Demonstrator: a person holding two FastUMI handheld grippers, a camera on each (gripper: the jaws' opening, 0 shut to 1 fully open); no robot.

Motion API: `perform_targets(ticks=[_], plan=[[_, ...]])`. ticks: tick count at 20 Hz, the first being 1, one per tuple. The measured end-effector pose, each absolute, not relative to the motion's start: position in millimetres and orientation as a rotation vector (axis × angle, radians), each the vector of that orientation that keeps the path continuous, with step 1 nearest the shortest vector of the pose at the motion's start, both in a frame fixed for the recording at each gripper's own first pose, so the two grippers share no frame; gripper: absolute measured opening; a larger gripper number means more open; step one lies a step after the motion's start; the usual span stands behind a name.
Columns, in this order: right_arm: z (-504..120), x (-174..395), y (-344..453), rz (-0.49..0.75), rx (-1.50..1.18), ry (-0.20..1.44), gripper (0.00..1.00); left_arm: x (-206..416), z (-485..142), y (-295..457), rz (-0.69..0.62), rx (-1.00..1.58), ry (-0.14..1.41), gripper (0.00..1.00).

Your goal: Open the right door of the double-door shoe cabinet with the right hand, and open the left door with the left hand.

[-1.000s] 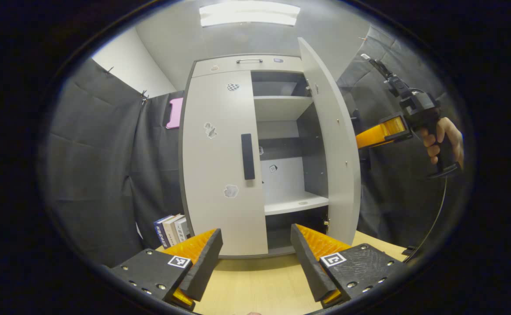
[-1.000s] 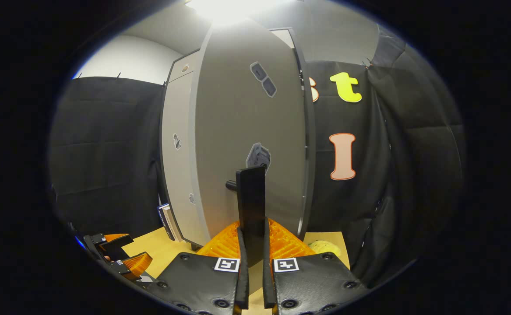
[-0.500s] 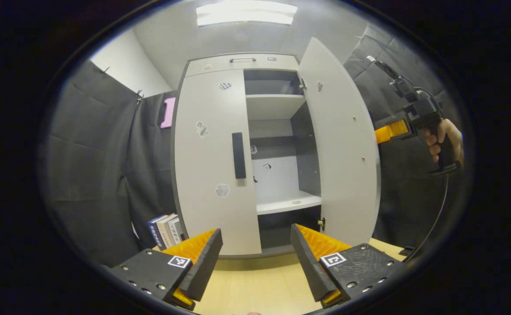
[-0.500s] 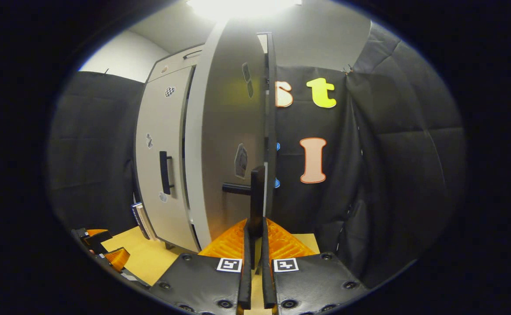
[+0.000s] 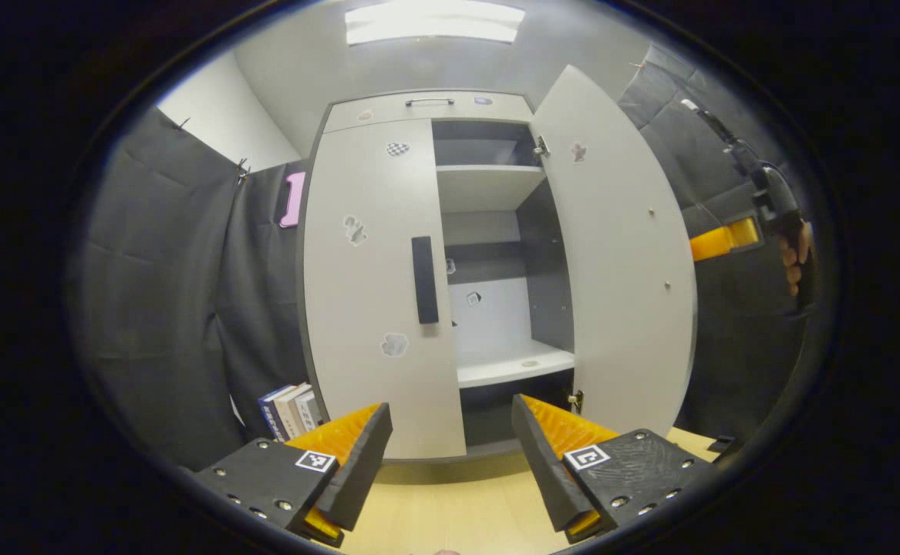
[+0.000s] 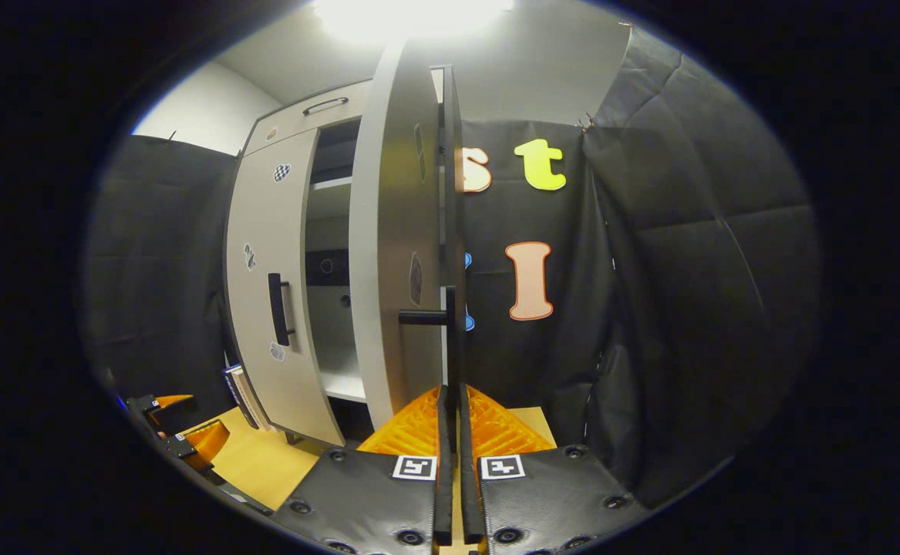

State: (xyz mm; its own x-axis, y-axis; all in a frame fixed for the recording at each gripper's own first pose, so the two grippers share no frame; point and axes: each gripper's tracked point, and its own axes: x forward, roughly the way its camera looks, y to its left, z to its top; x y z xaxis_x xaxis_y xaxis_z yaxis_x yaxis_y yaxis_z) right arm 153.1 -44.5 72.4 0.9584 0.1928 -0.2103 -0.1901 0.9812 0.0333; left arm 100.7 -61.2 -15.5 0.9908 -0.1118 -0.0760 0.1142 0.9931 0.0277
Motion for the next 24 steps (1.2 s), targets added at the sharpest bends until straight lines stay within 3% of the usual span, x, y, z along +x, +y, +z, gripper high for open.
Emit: perform_targets(ticks=[1, 2, 3, 4, 6, 9, 14, 15, 24], plan=[[71, 147, -48, 0.184, 0.014, 0.214, 0.08, 108, -9, -57, -0.105, 0.039, 0.063, 0.92], [72, 137, -52, 0.177, 0.015, 0.216, 0.02, 117, -3, -54, -0.101, 0.042, 0.046, 0.92], [71, 131, -55, 0.162, 0.017, 0.215, 0.15, 126, 6, -52, -0.098, 0.043, 0.027, 0.92], [71, 125, -59, 0.157, 0.019, 0.214, 0.09, 135, 13, -50, -0.098, 0.047, 0.009, 0.92], [71, 111, -65, 0.141, 0.019, 0.206, 0.19, 149, 27, -49, -0.102, 0.06, -0.019, 0.92], [70, 94, -79, 0.101, -0.007, 0.177, 0.96, 171, 42, -52, -0.106, 0.072, -0.041, 0.92], [61, 74, -91, 0.055, 0.01, 0.167, 0.96, 209, 51, -59, -0.129, 0.059, -0.027, 0.9], [57, 71, -93, 0.041, 0.01, 0.174, 0.92, 217, 56, -60, -0.13, 0.058, -0.033, 0.9], [46, 53, -113, -0.057, 0.054, 0.211, 0.96, 288, 71, -46, -0.104, 0.016, -0.059, 0.91]])
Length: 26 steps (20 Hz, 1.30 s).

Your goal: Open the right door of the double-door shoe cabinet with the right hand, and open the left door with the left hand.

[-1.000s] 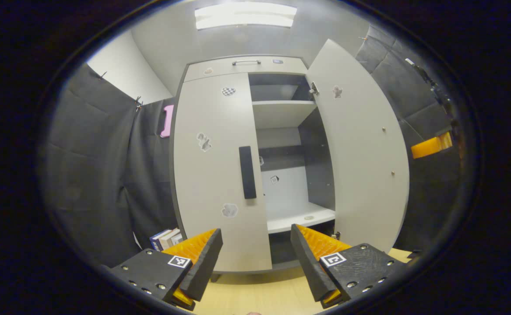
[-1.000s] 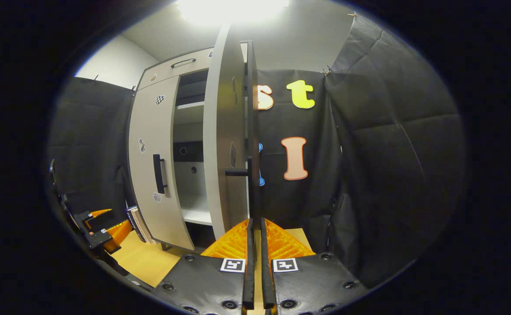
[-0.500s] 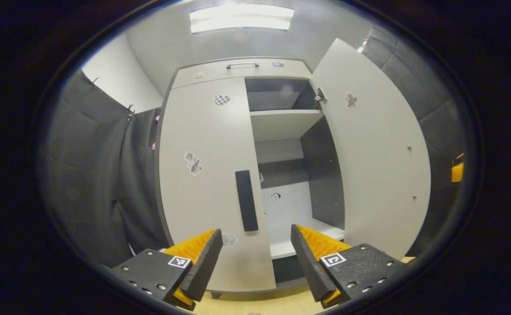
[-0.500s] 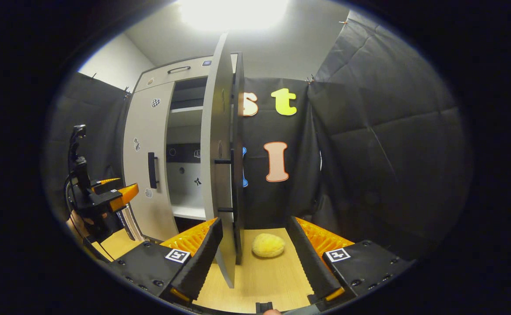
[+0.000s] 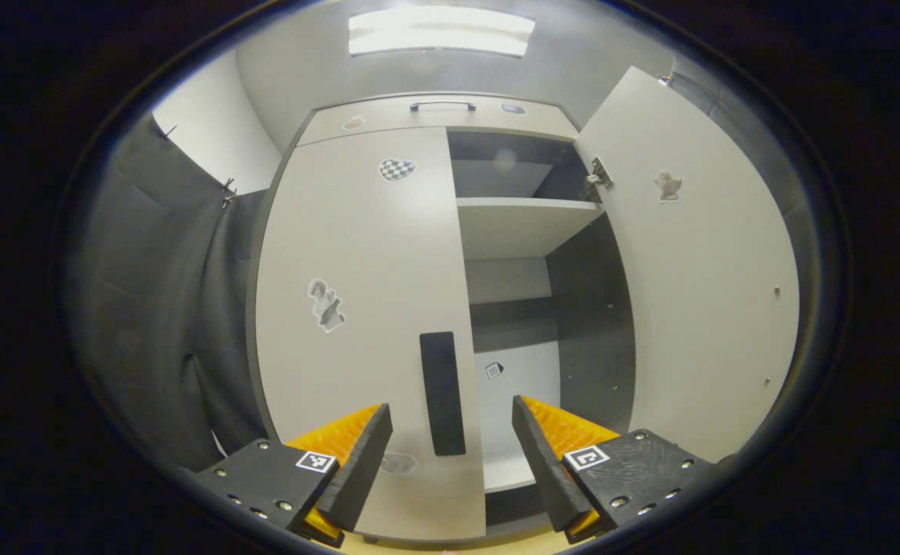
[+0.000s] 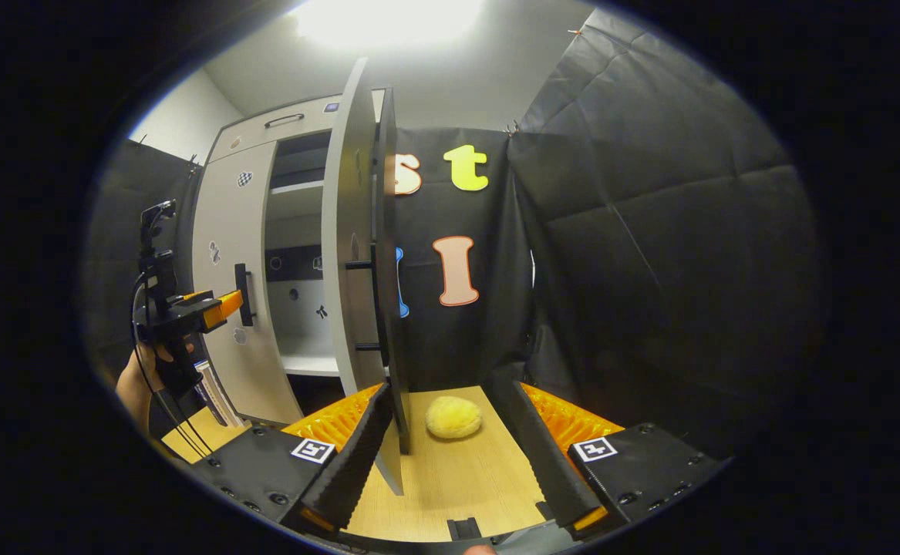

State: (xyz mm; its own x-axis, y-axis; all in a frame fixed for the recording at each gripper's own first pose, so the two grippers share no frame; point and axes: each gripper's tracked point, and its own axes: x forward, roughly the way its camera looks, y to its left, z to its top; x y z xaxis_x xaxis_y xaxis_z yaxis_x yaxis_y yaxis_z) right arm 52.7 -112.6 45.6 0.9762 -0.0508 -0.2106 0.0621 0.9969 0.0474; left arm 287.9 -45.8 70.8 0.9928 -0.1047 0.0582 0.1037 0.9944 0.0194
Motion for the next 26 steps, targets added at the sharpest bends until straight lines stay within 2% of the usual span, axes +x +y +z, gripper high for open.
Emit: perform_targets(ticks=[3, 4, 5, 6, 7, 9, 11, 14, 15, 16, 17, 20, 22, 23, 25, 26], plan=[[44, 52, -114, -0.079, 0.04, 0.215, 0.96, 313, 69, -36, -0.088, -0.006, -0.053, 0.91], [41, 52, -114, -0.088, 0.03, 0.223, 0.92, 321, 65, -34, -0.088, -0.017, -0.043, 0.91], [38, 51, -113, -0.094, 0.021, 0.231, 0.96, 329, 63, -34, -0.09, -0.028, -0.032, 0.91], [36, 51, -113, -0.097, 0.014, 0.239, 0.92, 335, 60, -34, -0.094, -0.037, -0.023, 0.92], [35, 50, -112, -0.1, 0.01, 0.247, 0.96, 342, 57, -36, -0.101, -0.044, -0.015, 0.92], [32, 49, -113, -0.107, 0.008, 0.261, 0.92, 352, 52, -37, -0.107, -0.048, 0.001, 0.92], [30, 48, -116, -0.115, 0.012, 0.267, 0.96, 363, 46, -36, -0.107, -0.057, 0.013, 0.92], [30, 48, -117, -0.119, 0.016, 0.27, 0.96, 363, 45, -34, -0.087, -0.043, 0.02, 0.92], [30, 48, -118, -0.117, 0.016, 0.27, 0.96, 362, 45, -35, -0.085, -0.04, 0.019, 0.86], [30, 48, -117, -0.114, 0.015, 0.271, 0.96, 365, 45, -32, -0.079, -0.029, 0.021, 0.86], [29, 48, -116, -0.111, 0.016, 0.273, 0.96, 361, 46, -31, -0.079, -0.025, 0.018, 0.78], [25, 50, -112, -0.088, 0.022, 0.28, 0.96, 362, 44, -37, -0.098, -0.013, 0.031, 0.76], [24, 50, -109, -0.072, 0.026, 0.284, 0.96, 363, 43, -49, -0.117, -0.026, 0.031, 0.58], [24, 50, -109, -0.068, 0.026, 0.284, 0.96, 363, 44, -51, -0.115, -0.032, 0.028, 0.44], [25, 48, -109, -0.062, 0.028, 0.281, 0.92, 364, 41, -51, -0.105, -0.034, 0.036, 0.29], [24, 48, -110, -0.063, 0.031, 0.278, 0.96, 362, 40, -51, -0.105, -0.038, 0.04, 0.31]])
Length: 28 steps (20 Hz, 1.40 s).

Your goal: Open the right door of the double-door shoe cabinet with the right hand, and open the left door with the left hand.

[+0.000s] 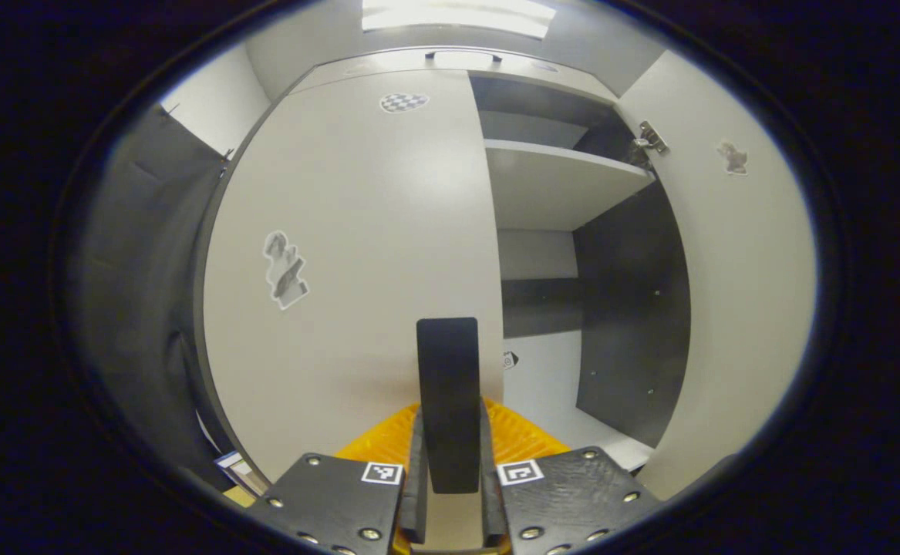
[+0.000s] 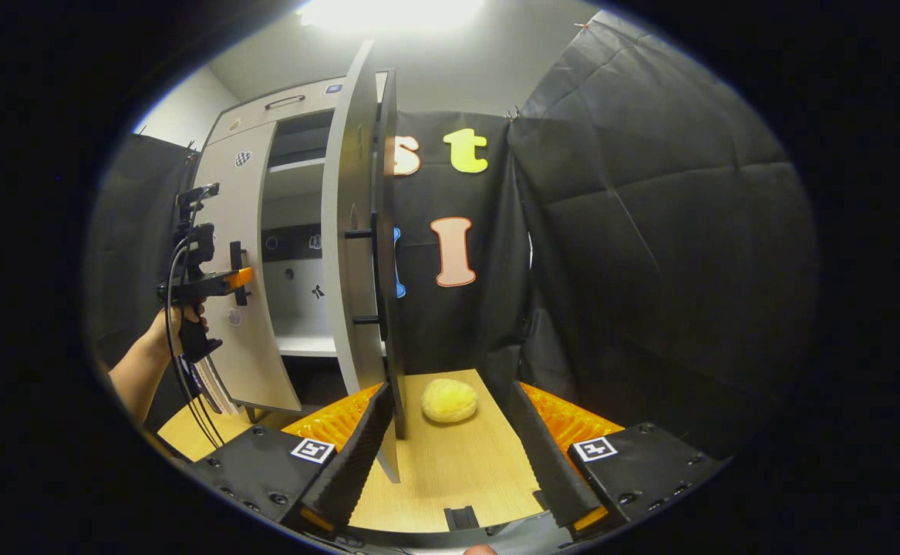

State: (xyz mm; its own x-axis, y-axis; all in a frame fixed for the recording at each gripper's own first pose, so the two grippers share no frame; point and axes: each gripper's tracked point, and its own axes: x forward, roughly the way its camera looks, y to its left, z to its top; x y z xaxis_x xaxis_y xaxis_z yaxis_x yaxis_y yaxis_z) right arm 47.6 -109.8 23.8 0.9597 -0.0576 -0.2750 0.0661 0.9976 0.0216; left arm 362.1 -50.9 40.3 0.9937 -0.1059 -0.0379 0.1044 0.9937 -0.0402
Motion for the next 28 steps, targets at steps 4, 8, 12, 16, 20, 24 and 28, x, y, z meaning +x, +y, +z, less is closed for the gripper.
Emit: perform_targets(ticks=[4, 8, 12, 16, 20, 24, 28], plan=[[24, 47, -109, -0.055, 0.052, 0.272, 0.96, 355, 39, -49, -0.113, -0.066, 0.06, 0.22], [22, 47, -106, -0.038, 0.05, 0.27, 0.96, 343, 43, -46, -0.131, -0.066, 0.064, 0.16], [26, 46, -92, 0.003, 0.045, 0.26, 1.0, 335, 41, -43, -0.154, -0.073, 0.065, 0.17], [27, 45, -76, 0.049, 0.034, 0.258, 0.96, 327, 42, -34, -0.168, -0.081, 0.065, 0.16], [26, 46, -61, 0.097, 0.031, 0.259, 1.0, 317, 41, -27, -0.173, -0.088, 0.071, 0.16], [25, 48, -50, 0.133, 0.029, 0.259, 0.96, 305, 44, -20, -0.166, -0.093, 0.077, 0.16], [27, 51, -42, 0.155, 0.03, 0.251, 0.96, 291, 44, -8, -0.158, -0.09, 0.076, 0.16]])
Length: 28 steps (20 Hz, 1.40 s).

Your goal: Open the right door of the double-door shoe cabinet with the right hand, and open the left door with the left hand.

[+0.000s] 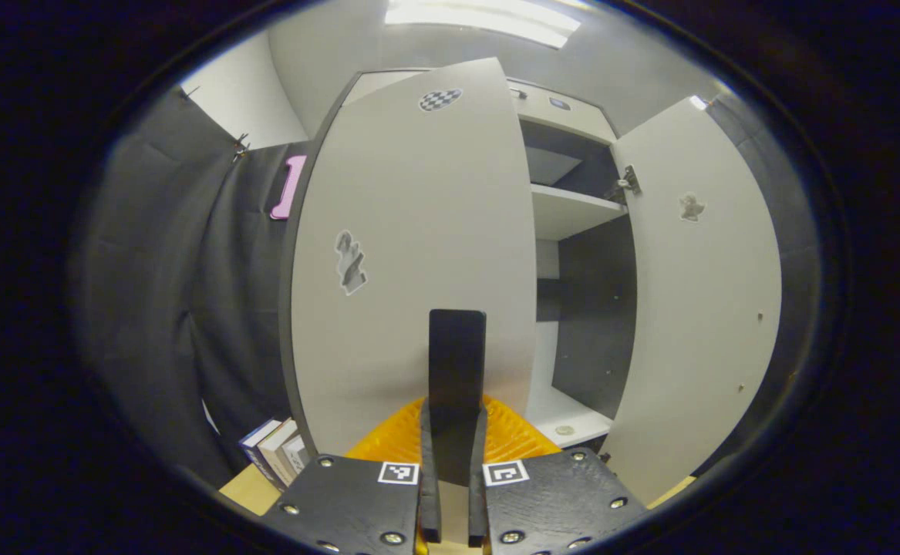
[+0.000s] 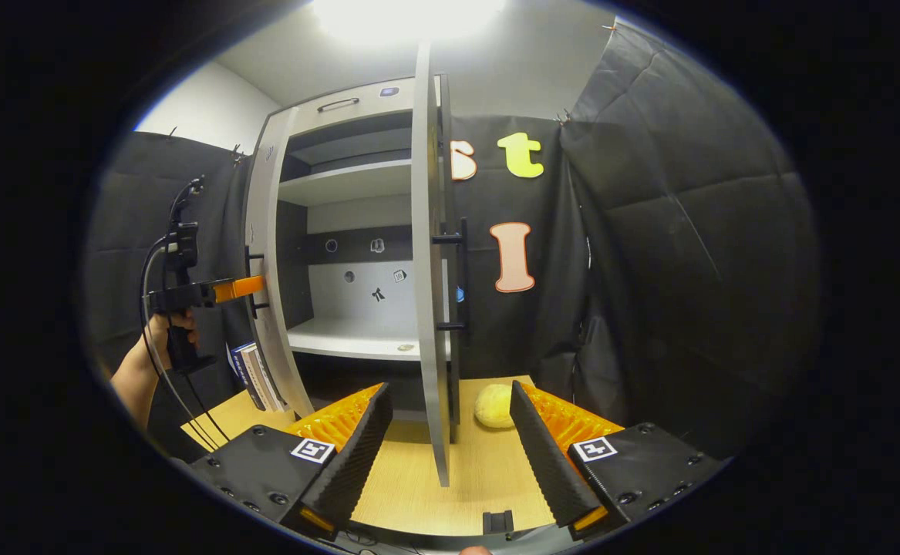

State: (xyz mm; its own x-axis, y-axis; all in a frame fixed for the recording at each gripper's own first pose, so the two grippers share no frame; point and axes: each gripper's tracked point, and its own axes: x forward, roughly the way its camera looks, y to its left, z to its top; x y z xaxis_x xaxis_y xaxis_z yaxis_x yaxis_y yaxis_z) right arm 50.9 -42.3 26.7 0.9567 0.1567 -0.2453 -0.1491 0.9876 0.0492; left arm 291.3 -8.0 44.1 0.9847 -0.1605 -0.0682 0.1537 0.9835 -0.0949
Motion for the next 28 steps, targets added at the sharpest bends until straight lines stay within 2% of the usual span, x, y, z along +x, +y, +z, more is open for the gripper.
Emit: perform_targets(ticks=[6, 12, 13, 14, 16, 17, 18, 25, 27, 28], plan=[[30, 56, -27, 0.195, 0.024, 0.242, 0.96, 264, 47, 21, -0.121, -0.095, 0.071, 0.17], [26, 62, -9, 0.242, 0.019, 0.25, 0.96, 244, 48, 46, -0.084, -0.087, 0.07, 0.14], [25, 63, -6, 0.25, 0.017, 0.253, 1.0, 242, 48, 49, -0.077, -0.082, 0.069, 0.14], [24, 62, -4, 0.256, 0.015, 0.254, 0.96, 241, 49, 51, -0.07, -0.079, 0.067, 0.14], [25, 64, 1, 0.267, 0.009, 0.253, 0.96, 238, 47, 58, -0.059, -0.074, 0.067, 0.14], [25, 65, 3, 0.271, 0.008, 0.251, 1.0, 235, 47, 62, -0.054, -0.078, 0.067, 0.14], [25, 67, 5, 0.276, 0.008, 0.249, 0.93, 232, 46, 65, -0.051, -0.079, 0.07, 0.14], [26, 78, 24, 0.31, -0.005, 0.237, 0.96, 222, 46, 109, 0.03, -0.053, 0.069, 0.15], [24, 81, 31, 0.319, -0.006, 0.241, 0.96, 223, 43, 122, 0.059, -0.041, 0.079, 0.1], [23, 82, 33, 0.322, -0.007, 0.244, 0.96, 221, 36, 129, 0.071, -0.035, 0.092, 0.03]])
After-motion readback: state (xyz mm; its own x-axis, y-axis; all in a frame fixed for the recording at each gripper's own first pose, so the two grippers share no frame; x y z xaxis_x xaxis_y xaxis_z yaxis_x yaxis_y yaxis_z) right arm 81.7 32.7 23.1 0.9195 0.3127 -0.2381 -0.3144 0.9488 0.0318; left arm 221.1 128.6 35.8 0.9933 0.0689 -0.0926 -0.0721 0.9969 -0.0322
